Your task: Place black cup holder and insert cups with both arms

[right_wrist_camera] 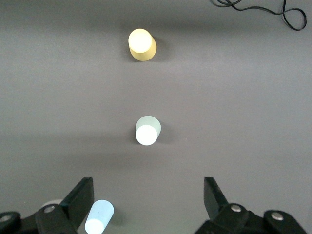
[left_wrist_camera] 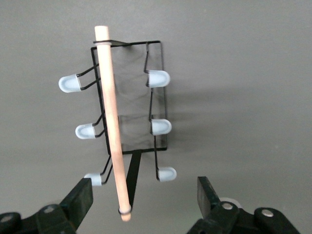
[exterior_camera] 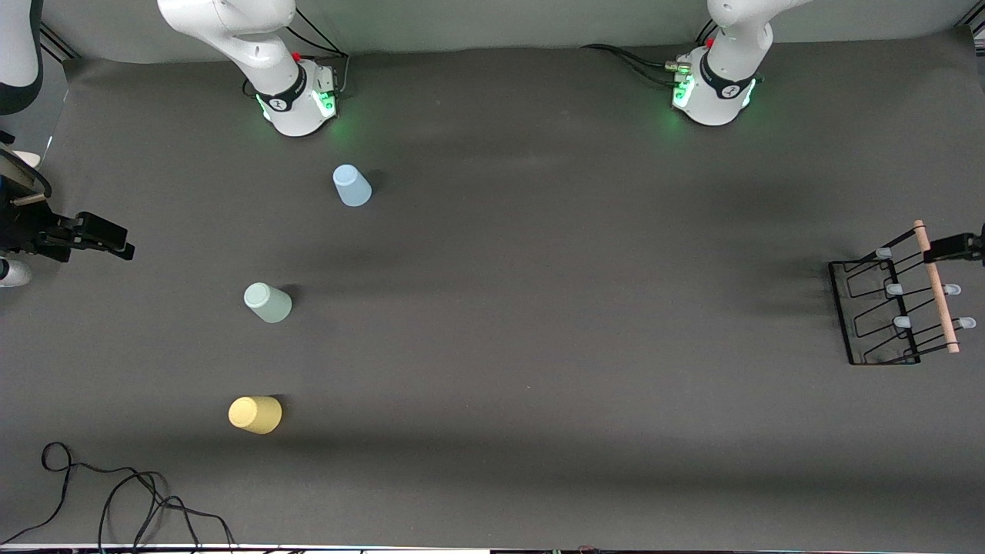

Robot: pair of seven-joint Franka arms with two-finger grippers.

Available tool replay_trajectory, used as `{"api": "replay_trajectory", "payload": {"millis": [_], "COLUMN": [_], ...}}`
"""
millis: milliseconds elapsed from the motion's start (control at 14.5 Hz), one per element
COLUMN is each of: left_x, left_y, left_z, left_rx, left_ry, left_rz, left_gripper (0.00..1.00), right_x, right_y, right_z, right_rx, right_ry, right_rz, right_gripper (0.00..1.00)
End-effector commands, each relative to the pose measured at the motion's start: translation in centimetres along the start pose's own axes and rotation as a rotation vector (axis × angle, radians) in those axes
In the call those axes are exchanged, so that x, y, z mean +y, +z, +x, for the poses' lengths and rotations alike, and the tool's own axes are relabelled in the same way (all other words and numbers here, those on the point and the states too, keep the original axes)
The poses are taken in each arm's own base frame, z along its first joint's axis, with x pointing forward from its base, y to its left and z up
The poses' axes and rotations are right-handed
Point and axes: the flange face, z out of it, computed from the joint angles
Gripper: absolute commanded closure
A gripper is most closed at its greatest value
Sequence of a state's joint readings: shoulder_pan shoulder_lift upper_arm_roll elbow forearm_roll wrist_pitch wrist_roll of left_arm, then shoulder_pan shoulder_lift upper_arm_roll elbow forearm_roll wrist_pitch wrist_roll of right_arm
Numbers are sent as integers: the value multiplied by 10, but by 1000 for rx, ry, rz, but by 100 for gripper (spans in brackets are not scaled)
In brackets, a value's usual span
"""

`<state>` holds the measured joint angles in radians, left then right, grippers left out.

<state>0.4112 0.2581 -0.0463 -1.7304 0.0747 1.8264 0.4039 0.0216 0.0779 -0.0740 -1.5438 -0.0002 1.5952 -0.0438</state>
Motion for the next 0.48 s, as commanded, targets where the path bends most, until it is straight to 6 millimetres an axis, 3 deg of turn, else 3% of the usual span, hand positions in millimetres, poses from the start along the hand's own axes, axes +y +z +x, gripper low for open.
{"api": "replay_trajectory", "payload": {"millis": [0,414], "left_x": [-19,-42], "left_y": [23,70], "left_z": [11,21], "left_rx": [6,32], "left_ry": [0,3], "left_rz": [0,2], "left_gripper": [7,14], "right_x": [-2,-1], "right_y": [-5,-2], "right_z": [-4,-3], "right_rx": [10,5], "right_ry": [9,9], "right_rz": [14,13], "right_gripper": [0,0]}}
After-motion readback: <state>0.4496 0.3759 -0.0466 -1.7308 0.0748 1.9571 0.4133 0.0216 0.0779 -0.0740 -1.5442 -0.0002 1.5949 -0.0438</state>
